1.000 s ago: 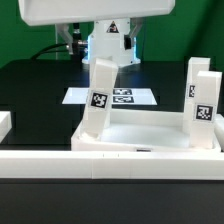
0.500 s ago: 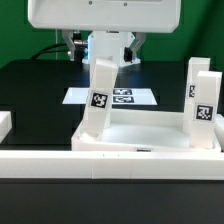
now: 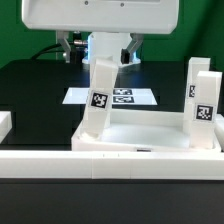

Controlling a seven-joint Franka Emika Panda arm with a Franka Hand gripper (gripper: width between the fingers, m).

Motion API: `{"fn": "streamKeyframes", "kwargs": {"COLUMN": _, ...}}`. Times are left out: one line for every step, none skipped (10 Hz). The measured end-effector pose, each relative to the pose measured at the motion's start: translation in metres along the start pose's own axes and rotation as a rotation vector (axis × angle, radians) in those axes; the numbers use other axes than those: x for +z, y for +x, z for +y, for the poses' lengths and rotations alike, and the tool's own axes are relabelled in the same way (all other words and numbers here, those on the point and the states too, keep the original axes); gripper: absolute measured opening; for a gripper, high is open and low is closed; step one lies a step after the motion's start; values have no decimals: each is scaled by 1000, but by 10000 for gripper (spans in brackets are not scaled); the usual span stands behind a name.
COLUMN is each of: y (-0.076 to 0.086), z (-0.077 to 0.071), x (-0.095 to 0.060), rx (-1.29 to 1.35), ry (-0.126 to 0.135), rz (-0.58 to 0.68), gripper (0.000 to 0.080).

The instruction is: Assemble desk

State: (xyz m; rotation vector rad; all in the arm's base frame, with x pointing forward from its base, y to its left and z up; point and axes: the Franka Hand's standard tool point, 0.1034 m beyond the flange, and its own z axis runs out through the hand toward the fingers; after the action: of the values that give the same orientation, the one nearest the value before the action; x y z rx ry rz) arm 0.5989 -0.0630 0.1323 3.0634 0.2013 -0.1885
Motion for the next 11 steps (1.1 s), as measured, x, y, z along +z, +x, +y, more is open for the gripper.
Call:
{"fn": "streamKeyframes", "kwargs": {"y": 12, "z": -1, "x": 1, "rx": -8, "ry": -10, "rz": 7, "gripper": 649}}
{"fn": "streamKeyframes", "kwargs": {"y": 17, "z": 0, "x": 2, "rx": -13, "ry": -17, "rz": 10, "gripper": 649}}
{"fn": "streamKeyframes", "kwargs": {"y": 18, "z": 2, "x": 4, "rx": -13, "ry": -18, "rz": 9, "gripper": 648}}
{"fn": "streamKeyframes", "kwargs": {"y": 18, "z": 3, "x": 4, "rx": -12, "ry": -19, "rz": 10, "gripper": 649}}
{"fn": "streamKeyframes", "kwargs": {"y": 18, "z": 3, "x": 4, "rx": -12, "ry": -19, "rz": 10, "gripper": 649}}
{"fn": "streamKeyframes", "kwargs": {"y": 18, "z": 3, "x": 4, "rx": -11, "ry": -19, "rz": 10, "gripper": 649}}
{"fn": "streamKeyframes", "kwargs": {"y": 18, "z": 3, "x": 4, "rx": -11, "ry": -19, "rz": 10, "gripper": 649}}
{"fn": "streamKeyframes", "kwargs": {"y": 18, "z": 3, "x": 4, "rx": -11, "ry": -19, "rz": 10, "gripper": 532}}
{"fn": "streamKeyframes", "kwargs": {"y": 18, "z": 3, "x": 4, "rx": -11, "ry": -19, "rz": 10, "gripper": 398}}
{"fn": "streamKeyframes", "kwargs": {"y": 18, "z": 3, "x": 4, "rx": -11, "ry": -19, "rz": 10, "gripper": 398}}
{"fn": "streamKeyframes", "kwargs": {"y": 18, "z": 3, "x": 4, "rx": -11, "ry": -19, "rz": 10, "gripper": 289}}
